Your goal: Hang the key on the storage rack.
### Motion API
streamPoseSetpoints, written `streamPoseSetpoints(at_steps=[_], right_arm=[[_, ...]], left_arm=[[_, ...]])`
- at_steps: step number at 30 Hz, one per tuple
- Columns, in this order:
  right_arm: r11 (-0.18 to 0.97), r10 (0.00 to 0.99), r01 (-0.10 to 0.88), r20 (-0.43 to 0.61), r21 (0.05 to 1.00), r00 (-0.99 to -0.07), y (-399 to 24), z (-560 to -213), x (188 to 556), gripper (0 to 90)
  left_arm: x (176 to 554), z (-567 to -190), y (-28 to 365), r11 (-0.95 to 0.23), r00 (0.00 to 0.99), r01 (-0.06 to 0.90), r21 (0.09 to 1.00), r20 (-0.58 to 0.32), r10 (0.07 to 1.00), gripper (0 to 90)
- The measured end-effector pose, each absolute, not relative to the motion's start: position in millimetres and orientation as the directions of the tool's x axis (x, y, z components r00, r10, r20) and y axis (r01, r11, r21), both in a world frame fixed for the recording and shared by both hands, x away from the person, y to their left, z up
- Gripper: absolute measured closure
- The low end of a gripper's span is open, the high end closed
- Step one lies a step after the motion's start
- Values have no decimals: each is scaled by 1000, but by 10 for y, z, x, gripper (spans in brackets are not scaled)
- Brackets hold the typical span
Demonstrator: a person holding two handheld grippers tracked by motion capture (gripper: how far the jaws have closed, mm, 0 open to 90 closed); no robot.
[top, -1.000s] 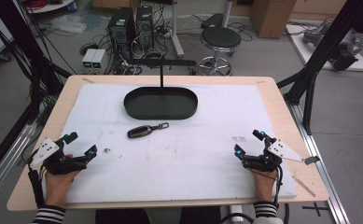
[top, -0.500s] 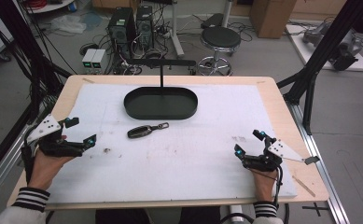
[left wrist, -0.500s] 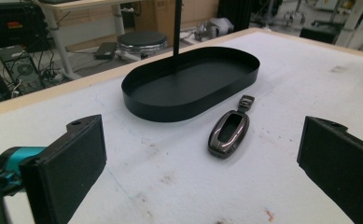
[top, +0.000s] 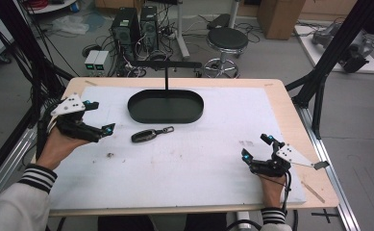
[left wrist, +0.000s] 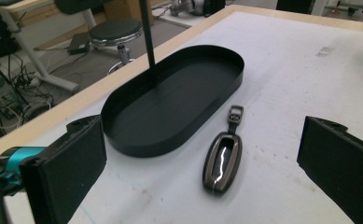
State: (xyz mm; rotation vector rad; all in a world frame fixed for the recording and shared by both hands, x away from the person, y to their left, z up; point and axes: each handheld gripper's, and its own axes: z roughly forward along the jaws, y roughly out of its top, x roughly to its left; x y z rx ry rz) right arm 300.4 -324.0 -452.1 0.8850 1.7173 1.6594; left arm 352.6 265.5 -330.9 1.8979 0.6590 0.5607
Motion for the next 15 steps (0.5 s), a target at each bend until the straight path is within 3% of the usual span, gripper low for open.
streamPoseSetpoints(at_steps=[15], right_arm=[[6, 793, 61, 32, 998, -609, -3241, -4521, 3004, 21]], left_arm=[[3924, -3167, 2094, -494, 839, 186, 849, 125, 530, 18]])
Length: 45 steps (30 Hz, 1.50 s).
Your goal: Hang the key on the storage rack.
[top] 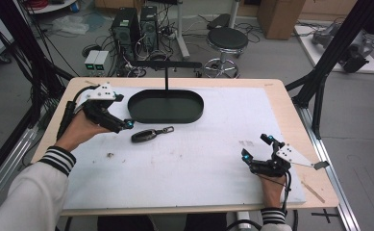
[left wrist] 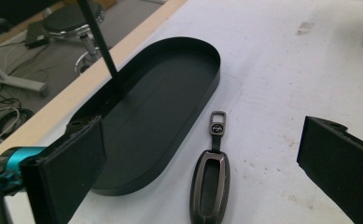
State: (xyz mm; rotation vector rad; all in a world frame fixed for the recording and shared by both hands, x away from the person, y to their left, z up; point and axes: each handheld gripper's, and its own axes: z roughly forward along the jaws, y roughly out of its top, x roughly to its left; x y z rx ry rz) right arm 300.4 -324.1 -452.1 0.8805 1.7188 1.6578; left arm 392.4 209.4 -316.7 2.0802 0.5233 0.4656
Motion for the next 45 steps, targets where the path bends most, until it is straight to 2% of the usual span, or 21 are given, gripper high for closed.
streamPoseSetpoints(at_steps=[4, 7, 12, 23, 25, 38, 45], right_arm=[[5, 792, 64, 35, 998, -609, -3238, -4522, 3001, 21], [4, 793, 62, 34, 998, -609, -3241, -4521, 3004, 21], [5, 792, 63, 34, 998, -609, -3237, -4521, 3001, 21], [2, 792, 59, 34, 998, -609, -3242, -4522, 3002, 21], [1, 792, 58, 34, 998, -610, -3243, -4523, 3002, 21], [-4, 791, 52, 35, 999, -611, -3248, -4526, 2996, 21], [-3, 791, 53, 35, 999, -611, -3252, -4524, 2995, 21]], left_arm=[[4005, -3216, 1985, -541, 852, 198, 818, 129, 507, 18], [4069, -3234, 1869, -561, 868, 199, 804, 121, 481, 57], [4158, -3244, 1702, -596, 882, 229, 770, 95, 461, 57], [4250, -3399, 1404, -685, 898, 242, 687, 108, 426, 57], [4263, -3426, 1368, -694, 901, 247, 676, 103, 421, 88], [4389, -3589, 1112, -752, 913, 281, 596, 77, 402, 142], [4440, -3681, 993, -813, 924, 275, 513, 92, 370, 200]])
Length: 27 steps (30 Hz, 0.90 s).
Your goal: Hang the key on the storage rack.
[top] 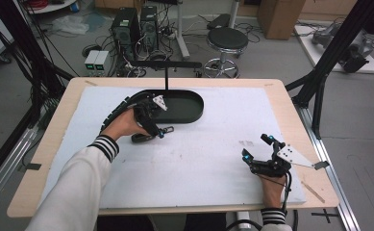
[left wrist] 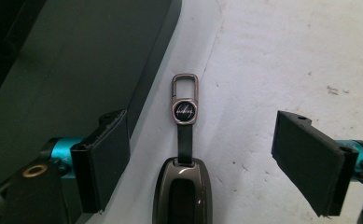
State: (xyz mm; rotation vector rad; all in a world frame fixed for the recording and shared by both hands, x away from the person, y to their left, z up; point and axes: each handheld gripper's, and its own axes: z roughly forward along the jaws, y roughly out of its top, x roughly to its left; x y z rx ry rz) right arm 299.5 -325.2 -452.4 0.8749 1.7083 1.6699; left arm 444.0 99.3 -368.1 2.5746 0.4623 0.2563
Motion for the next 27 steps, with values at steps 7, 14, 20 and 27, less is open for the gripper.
streamPoseSetpoints(at_steps=[7, 14, 20, 27], right_arm=[[-6, 791, 54, 38, 999, -610, -3252, -4525, 2992, 21], [-11, 790, 54, 42, 998, -612, -3255, -4526, 2993, 21], [-11, 790, 56, 43, 998, -611, -3253, -4526, 2988, 21], [-9, 791, 55, 41, 998, -610, -3253, -4526, 2988, 21]], left_arm=[[4497, -3723, 875, -850, 928, 277, 448, 103, 357, 245], [4537, -3823, 821, -873, 925, 297, 387, 110, 364, 293], [4556, -3908, 773, -891, 920, 310, 332, 132, 369, 363], [4575, -3947, 763, -893, 920, 317, 320, 127, 372, 417]])
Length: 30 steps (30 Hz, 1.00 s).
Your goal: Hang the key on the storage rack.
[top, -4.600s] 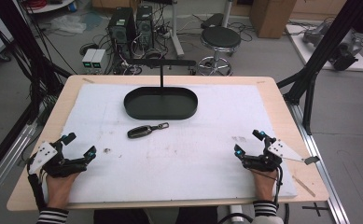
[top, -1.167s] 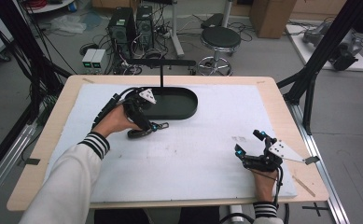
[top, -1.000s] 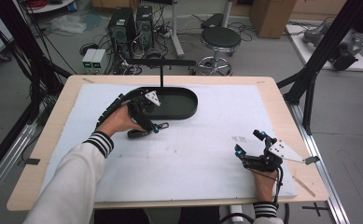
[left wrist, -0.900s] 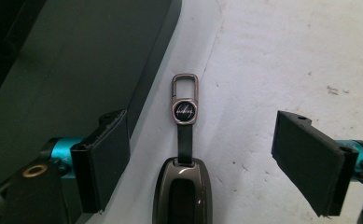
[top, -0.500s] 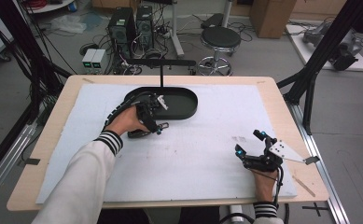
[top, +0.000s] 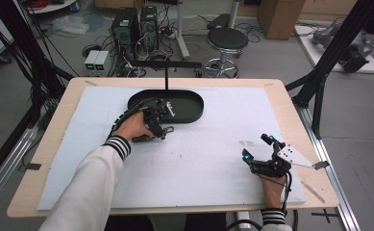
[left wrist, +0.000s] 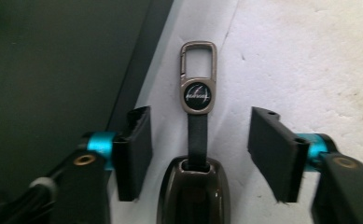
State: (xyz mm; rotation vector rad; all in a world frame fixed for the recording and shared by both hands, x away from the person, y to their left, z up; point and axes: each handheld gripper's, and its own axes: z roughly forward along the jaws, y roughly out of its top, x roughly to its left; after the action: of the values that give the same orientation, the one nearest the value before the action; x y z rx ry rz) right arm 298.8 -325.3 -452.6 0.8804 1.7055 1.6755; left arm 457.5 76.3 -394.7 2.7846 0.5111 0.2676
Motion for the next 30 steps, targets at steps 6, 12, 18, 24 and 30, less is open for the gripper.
streamPoseSetpoints(at_steps=[6, 12, 18, 24, 30], right_arm=[[-8, 793, 49, 36, 999, -609, -3252, -4527, 2992, 21], [-10, 791, 48, 38, 999, -611, -3253, -4527, 2993, 21], [-10, 792, 46, 36, 999, -610, -3256, -4526, 2996, 21], [-9, 792, 45, 35, 999, -610, -3256, -4526, 2997, 21], [-10, 791, 45, 35, 999, -610, -3256, -4526, 2997, 21]], left_arm=[[4592, -3972, 760, -897, 919, 326, 300, 123, 375, 472], [4601, -3978, 752, -903, 921, 323, 283, 125, 369, 533], [4611, -4013, 727, -905, 920, 325, 276, 132, 370, 564], [4625, -4033, 734, -909, 921, 329, 256, 126, 368, 604], [4627, -4047, 733, -908, 921, 334, 253, 116, 371, 640]])
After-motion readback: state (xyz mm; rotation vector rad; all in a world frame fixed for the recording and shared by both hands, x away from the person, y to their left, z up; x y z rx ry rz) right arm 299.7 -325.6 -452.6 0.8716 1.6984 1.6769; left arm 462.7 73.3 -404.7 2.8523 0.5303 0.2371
